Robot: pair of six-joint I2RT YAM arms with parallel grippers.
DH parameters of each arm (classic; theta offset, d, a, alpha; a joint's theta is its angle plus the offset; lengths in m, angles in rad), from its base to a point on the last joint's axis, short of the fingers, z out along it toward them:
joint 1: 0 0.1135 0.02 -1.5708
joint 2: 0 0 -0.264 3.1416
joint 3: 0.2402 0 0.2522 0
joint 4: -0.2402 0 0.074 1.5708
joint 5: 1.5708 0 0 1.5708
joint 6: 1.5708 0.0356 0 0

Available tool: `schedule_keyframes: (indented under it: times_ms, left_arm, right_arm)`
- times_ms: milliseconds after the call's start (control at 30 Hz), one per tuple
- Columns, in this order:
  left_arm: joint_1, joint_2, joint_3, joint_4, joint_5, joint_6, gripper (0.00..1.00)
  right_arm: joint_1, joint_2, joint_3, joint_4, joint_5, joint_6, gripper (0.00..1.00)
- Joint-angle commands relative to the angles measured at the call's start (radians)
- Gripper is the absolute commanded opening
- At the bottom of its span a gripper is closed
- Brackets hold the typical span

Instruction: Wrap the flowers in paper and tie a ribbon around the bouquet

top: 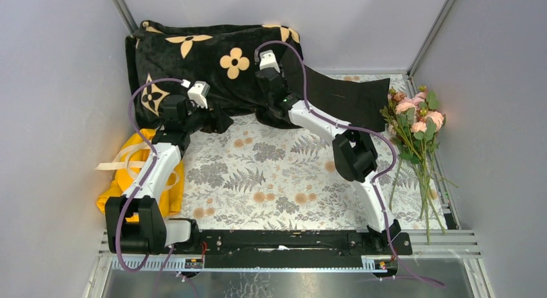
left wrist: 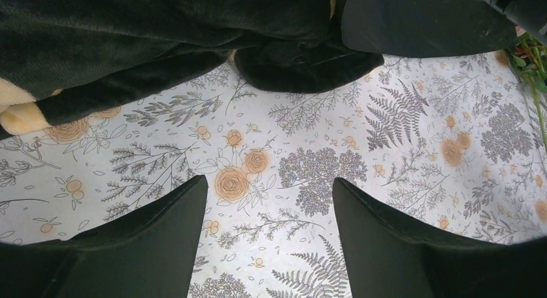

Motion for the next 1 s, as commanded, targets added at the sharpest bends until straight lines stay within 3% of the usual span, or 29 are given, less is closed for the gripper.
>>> schedule_keyframes:
  times_ms: [0,167,367,567,767,967]
  left_arm:
    - [0.003,0.004,0.012,0.016,0.036,-0.013,0.77]
    - [0.003,0.006,0.008,0.019,0.035,-0.010,0.77]
    - [0.003,0.002,0.011,0.008,0.028,0.001,0.77]
    - [0.003,-0.006,0.047,-0.064,-0.004,0.056,0.77]
    - [0.003,-0.015,0.146,-0.196,0.024,0.106,0.78]
    - [-0.076,-0.049,0.246,-0.250,0.069,0.106,0.88]
  right_arm:
    - [0.000,0.014,0.084,0.052,0.057,-0.081,0.51]
    - [0.001,0.026,0.091,0.049,0.050,-0.089,0.40]
    - [-0.001,0.016,0.096,0.037,0.059,-0.095,0.00]
    - [-0.001,-0.140,0.039,-0.006,0.025,-0.106,0.00]
    - [0.002,-0.385,0.010,-0.233,-0.285,-0.080,0.00]
    - [0.007,-0.570,0.004,-0.403,-0.412,0.002,0.00]
